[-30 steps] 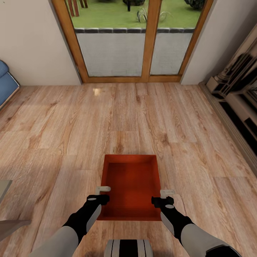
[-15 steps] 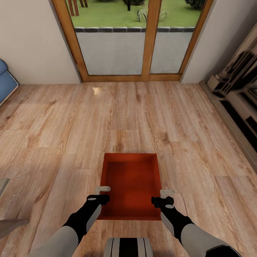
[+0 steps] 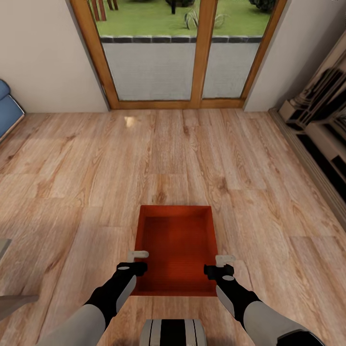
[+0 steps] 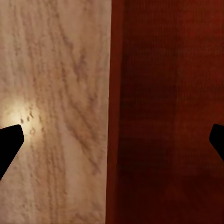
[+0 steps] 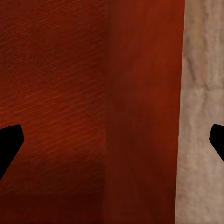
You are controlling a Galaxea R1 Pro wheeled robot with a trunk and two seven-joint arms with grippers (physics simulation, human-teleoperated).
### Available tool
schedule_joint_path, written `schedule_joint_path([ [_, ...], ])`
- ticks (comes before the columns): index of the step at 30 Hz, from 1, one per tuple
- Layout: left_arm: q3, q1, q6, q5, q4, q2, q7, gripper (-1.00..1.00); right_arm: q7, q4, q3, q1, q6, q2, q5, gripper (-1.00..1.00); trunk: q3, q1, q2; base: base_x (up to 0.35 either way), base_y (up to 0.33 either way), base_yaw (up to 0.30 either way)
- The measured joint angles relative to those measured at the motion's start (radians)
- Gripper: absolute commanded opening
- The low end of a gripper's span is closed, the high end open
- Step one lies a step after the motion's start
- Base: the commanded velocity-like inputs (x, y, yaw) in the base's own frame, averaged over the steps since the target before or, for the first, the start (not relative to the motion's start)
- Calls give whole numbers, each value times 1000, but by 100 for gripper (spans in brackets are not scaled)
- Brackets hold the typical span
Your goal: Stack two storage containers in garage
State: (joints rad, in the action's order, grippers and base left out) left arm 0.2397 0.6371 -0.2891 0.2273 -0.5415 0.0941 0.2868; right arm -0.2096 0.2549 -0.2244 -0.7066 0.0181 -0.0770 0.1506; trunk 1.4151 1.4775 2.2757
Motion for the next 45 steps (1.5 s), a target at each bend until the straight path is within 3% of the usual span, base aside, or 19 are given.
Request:
schedule_joint_path([
  [45,1,0,1,1,0,4,-1,100,-1,0,1,-1,0,0,0,100,3,3,8,0,0,0],
])
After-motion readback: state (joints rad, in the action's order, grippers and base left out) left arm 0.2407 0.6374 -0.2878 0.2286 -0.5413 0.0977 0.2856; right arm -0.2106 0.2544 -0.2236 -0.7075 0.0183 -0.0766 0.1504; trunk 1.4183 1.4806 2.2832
